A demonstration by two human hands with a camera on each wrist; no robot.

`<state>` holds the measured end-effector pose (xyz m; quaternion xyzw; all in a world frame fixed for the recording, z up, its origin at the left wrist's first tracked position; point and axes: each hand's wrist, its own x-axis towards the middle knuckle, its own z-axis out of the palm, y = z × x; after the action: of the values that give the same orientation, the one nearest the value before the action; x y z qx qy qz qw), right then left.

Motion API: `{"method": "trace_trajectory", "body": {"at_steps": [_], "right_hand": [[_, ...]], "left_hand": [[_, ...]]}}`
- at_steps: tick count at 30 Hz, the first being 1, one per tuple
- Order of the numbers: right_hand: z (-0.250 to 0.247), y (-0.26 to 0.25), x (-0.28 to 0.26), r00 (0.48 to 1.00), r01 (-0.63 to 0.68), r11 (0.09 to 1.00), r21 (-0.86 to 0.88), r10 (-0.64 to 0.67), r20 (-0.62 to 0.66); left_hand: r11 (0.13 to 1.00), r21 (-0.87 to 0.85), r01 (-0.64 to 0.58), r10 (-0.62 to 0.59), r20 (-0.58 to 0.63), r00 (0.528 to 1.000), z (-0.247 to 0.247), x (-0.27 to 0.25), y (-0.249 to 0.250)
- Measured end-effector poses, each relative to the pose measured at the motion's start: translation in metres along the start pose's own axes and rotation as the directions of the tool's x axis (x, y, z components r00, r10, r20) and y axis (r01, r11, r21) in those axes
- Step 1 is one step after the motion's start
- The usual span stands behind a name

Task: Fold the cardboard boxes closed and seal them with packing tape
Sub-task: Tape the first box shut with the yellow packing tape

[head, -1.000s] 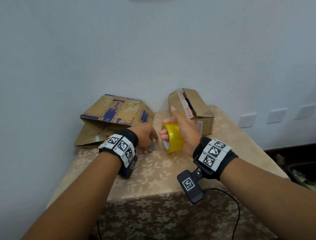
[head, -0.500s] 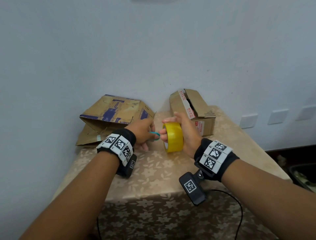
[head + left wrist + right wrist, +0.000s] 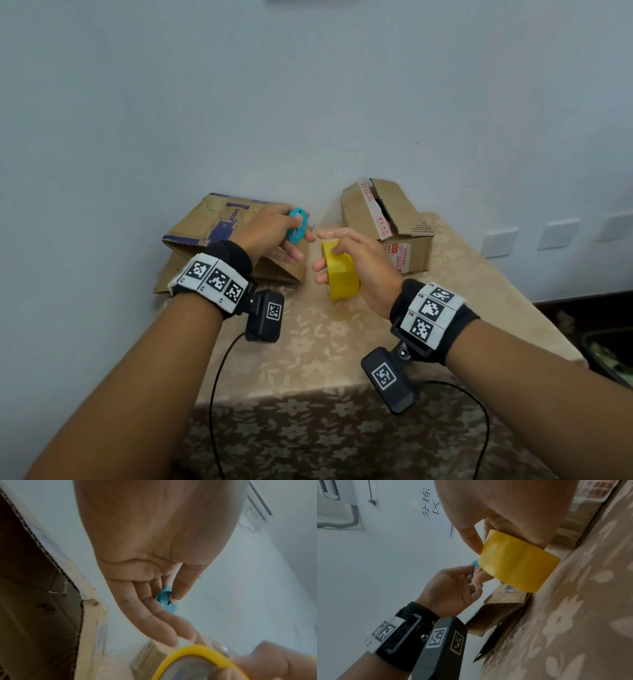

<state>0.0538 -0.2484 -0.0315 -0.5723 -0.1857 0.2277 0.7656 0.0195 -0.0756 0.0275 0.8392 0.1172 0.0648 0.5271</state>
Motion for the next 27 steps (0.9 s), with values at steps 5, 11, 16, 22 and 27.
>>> {"method": "trace_trajectory", "body": {"at_steps": [5,11,16,22,27], "right_hand": [[-0.001,0.002,0.002,1.0,0.011,0.999,0.038,-0.012,0.025],[-0.001,0.006,0.005,0.996,0.049,0.999,0.001,-0.048,0.081],[-0.003,0.01,0.007,0.991,0.083,0.996,0.026,-0.085,0.107],[-0.003,0.014,0.011,0.988,0.086,0.996,0.009,-0.087,0.13],[-0.005,0.016,0.014,0.992,0.067,0.998,0.023,-0.069,0.102]], "left_hand": [[0.991,-0.133,-0.02,0.026,0.041,0.999,-0.003,-0.003,0.003],[0.987,-0.113,-0.113,0.109,-0.046,0.993,-0.003,-0.001,0.003],[0.976,-0.156,-0.151,0.132,-0.128,0.983,-0.006,-0.002,0.005],[0.953,-0.246,-0.178,0.165,-0.069,0.984,-0.002,-0.01,-0.002],[0.938,-0.3,-0.172,0.149,-0.098,0.984,0.008,-0.012,-0.018]]}}
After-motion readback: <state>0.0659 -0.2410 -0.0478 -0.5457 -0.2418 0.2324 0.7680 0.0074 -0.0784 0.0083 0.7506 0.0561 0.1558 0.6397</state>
